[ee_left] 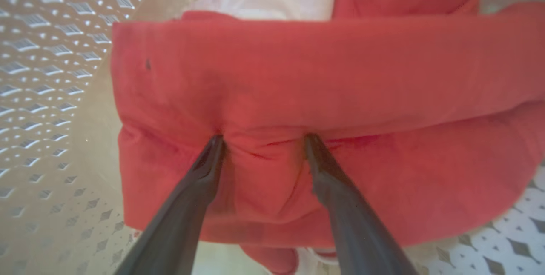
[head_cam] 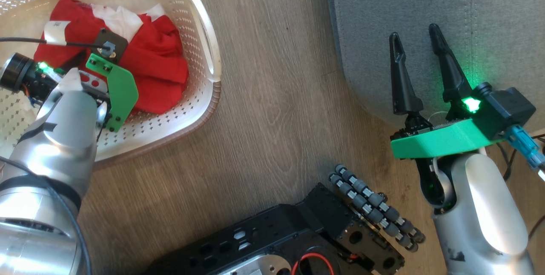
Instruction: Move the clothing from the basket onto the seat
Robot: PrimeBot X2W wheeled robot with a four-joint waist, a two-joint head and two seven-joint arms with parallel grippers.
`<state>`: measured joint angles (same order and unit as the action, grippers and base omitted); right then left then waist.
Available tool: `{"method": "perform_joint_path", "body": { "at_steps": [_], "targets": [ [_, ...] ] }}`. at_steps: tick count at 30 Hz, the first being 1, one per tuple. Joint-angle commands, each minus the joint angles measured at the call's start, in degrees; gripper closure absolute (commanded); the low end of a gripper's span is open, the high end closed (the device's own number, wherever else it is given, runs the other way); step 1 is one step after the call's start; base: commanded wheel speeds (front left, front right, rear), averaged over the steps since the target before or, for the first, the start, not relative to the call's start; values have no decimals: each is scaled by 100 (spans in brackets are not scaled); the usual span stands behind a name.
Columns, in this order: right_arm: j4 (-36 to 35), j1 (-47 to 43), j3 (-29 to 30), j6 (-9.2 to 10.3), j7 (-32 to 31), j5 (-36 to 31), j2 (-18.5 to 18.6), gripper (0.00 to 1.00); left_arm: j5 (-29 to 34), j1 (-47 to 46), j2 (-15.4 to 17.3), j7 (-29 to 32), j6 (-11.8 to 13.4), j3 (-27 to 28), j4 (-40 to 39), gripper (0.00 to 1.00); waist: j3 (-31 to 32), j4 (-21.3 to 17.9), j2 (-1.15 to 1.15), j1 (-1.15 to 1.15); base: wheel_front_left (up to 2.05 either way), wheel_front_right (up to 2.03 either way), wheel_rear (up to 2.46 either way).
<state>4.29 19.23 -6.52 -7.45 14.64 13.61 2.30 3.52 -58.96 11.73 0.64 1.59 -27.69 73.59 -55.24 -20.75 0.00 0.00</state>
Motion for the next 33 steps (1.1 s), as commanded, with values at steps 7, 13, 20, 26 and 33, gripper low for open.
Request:
{"method": "perform_joint_path", "body": {
  "at_steps": [7,13,20,26,33],
  "targets": [
    [-70,-203,-178,-3,36,37,58,0,-121,108,155,267,-184,24,34,100,15,25,0,0,0,0,0],
    [-34,-126,-240,-3,36,14,58,0,-224,165,150,131,-146,29,35,100,132,22,0,0,0,0,0],
    [39,122,-326,-3,36,-12,58,0,-421,290,203,-212,-32,126,34,100,446,-10,0,0,0,0,0],
    [226,258,-273,-3,36,-170,58,0,-609,519,21,-795,59,200,30,100,1218,283,0,0,0,0,0],
    [415,191,-246,-3,36,-318,58,0,-843,826,-150,-1340,129,320,-9,100,2076,568,0,0,0,0,0]
  ]
}}
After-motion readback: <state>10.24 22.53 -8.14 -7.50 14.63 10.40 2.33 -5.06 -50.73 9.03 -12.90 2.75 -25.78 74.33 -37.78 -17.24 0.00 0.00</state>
